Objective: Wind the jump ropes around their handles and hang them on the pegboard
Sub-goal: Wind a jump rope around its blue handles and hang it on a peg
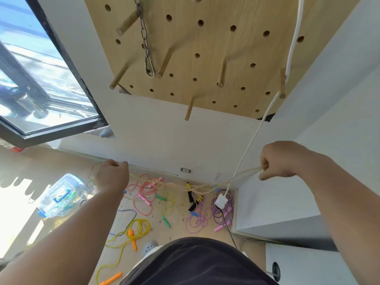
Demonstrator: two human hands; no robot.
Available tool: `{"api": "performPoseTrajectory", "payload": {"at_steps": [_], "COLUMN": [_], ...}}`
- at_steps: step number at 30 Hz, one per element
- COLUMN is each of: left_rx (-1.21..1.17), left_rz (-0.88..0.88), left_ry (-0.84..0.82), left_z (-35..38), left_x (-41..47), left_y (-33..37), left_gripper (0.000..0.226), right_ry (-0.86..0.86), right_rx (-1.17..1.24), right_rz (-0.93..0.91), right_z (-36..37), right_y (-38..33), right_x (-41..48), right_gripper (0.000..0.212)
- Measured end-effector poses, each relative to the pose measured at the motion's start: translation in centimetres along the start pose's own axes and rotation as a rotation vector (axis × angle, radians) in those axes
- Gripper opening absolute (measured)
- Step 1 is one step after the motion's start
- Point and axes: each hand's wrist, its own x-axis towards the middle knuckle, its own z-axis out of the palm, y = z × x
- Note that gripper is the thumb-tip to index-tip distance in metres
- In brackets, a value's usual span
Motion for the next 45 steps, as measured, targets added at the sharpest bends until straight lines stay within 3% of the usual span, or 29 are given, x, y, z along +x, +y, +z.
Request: {"api": "performPoseTrajectory", "payload": {"at_steps": [3, 7, 9, 12, 15, 16, 20, 24, 29, 32, 35, 40, 45], "left_rx": [0.111, 0.263, 0.14, -0.217, -0.225, -0.23, -0.339, -0.295, -0.33, -0.369, -0.278, 0.248, 0.379], "left_rz": [0.063, 0.204, 0.366, 0.489, 0.606, 0.601, 0.481, 0.482, 0.388, 0.331, 0.35, 0.72, 0.682], "left_ry": [-0.092, -0.437, -0.661, -0.944, -0.885, -0.877, -0.969, -0.887, -0.795, -0.776, -0.689, -0.538, -0.51], "left_z": [0.0, 1.5, 2.3, 3.4, 5.2, 5.6, 5.5, 5.4, 5.3, 5.0, 5.0, 4.4, 3.5], "left_x": [-1.6, -2.9, -4.8, -8.3, -10.3, -10.6, -11.4, -11.5, -10.6, -10.1, -9.5, -8.7, -7.4], "left_y": [0.5, 0.8, 2.0, 4.9, 7.0, 7.5, 8.7, 8.7, 8.5, 8.6, 8.8, 9.2, 9.7], "left_gripper": [0.01, 0.039, 0.053, 0.053, 0.009, 0.006, 0.025, 0.036, 0.054, 0.056, 0.05, 0.049, 0.036], "right_ry": [0.104, 0.145, 0.087, 0.072, 0.076, 0.085, 0.24, 0.4, 0.337, 0.381, 0.399, 0.327, 0.317], "right_rx": [0.599, 1.434, 1.738, 1.871, 1.898, 1.911, 2.007, 2.146, 2.554, 2.376, 2.036, 1.739, 1.623], "right_rz": [-0.236, -0.553, -0.691, -0.767, -0.767, -0.763, -0.697, -0.567, -0.478, -0.176, -0.024, -0.081, -0.068], "right_z": [-0.6, -1.7, -2.1, -2.5, -2.9, -3.1, -3.4, -2.7, -1.6, -1.2, -0.7, -0.8, -1.1], "right_y": [-1.2, -4.1, -5.5, -6.8, -7.2, -7.2, -5.9, -4.4, -4.0, -3.5, -2.8, -2.6, -1.8], "right_x": [-0.8, -2.4, -2.8, -2.9, -3.0, -3.1, -3.1, -2.7, -2.5, -1.8, -1.2, -1.6, -1.9], "right_gripper": [0.035, 0.043, 0.046, 0.048, 0.055, 0.057, 0.056, 0.052, 0.047, 0.041, 0.027, 0.055, 0.066]}}
